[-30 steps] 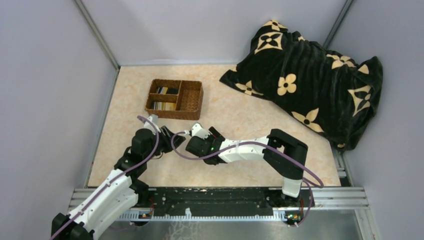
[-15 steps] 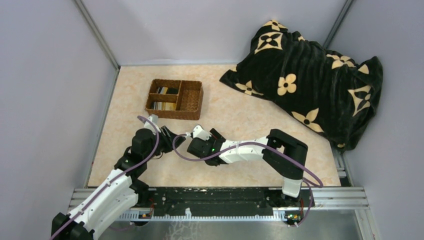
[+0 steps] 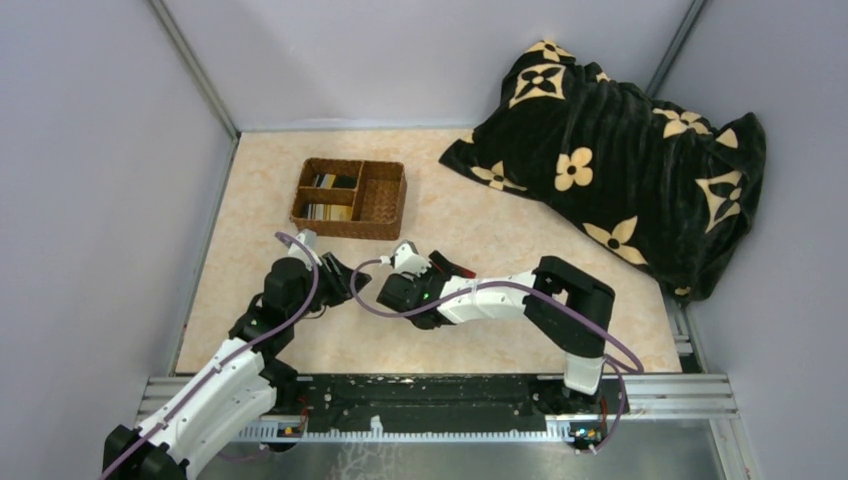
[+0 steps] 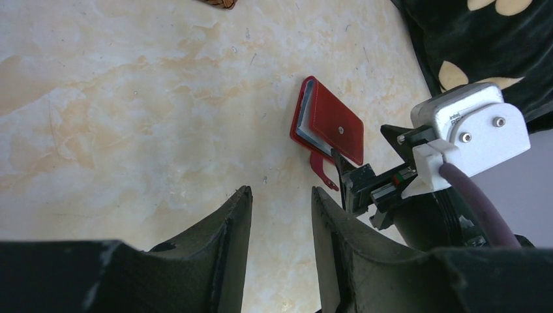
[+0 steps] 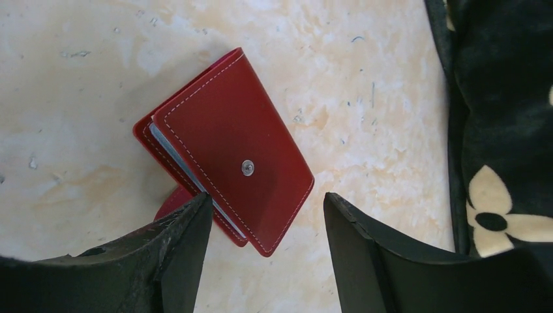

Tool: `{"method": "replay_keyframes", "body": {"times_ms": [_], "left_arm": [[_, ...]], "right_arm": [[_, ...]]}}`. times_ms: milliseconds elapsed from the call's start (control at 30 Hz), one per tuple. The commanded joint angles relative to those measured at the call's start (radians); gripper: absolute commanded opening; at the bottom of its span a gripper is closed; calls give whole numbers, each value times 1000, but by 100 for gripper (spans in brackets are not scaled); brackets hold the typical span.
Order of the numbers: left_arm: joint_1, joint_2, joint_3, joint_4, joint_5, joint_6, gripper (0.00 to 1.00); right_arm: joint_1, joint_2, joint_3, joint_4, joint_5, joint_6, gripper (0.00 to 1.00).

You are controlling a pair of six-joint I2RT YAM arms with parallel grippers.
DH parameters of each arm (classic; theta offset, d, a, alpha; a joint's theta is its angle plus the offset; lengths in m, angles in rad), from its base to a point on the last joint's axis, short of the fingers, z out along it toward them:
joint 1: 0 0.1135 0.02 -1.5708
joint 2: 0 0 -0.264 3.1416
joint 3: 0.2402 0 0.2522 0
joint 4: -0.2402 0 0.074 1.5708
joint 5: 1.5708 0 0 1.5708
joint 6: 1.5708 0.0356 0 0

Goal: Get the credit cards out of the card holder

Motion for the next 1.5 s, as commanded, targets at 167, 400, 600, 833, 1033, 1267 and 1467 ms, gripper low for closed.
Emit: {"method": "replay_keyframes", "body": {"times_ms": [167, 400, 600, 833, 1033, 1267, 1467], "left_arm": [[5, -17, -18, 18, -3, -2, 45], [5, -24, -21, 15, -7, 2, 45], [4, -20, -21, 15, -8, 3, 44], [6, -2, -21, 29, -11, 7, 45], [6, 46, -25, 80, 10, 3, 45], [7, 75, -4, 74, 8, 28, 44], [10, 97, -2, 83, 23, 26, 44]], "right_arm": [[-77, -3, 51, 6, 98, -11, 63], [-178, -46, 46, 70, 52, -67, 58], [-260, -61, 56, 122, 19, -125, 57], [-371, -59, 66, 161, -23, -163, 56], [-440, -15, 100, 242, -101, -240, 52], [-504, 58, 148, 295, -247, -294, 31], [-586, 103, 173, 259, -262, -201, 22]]}}
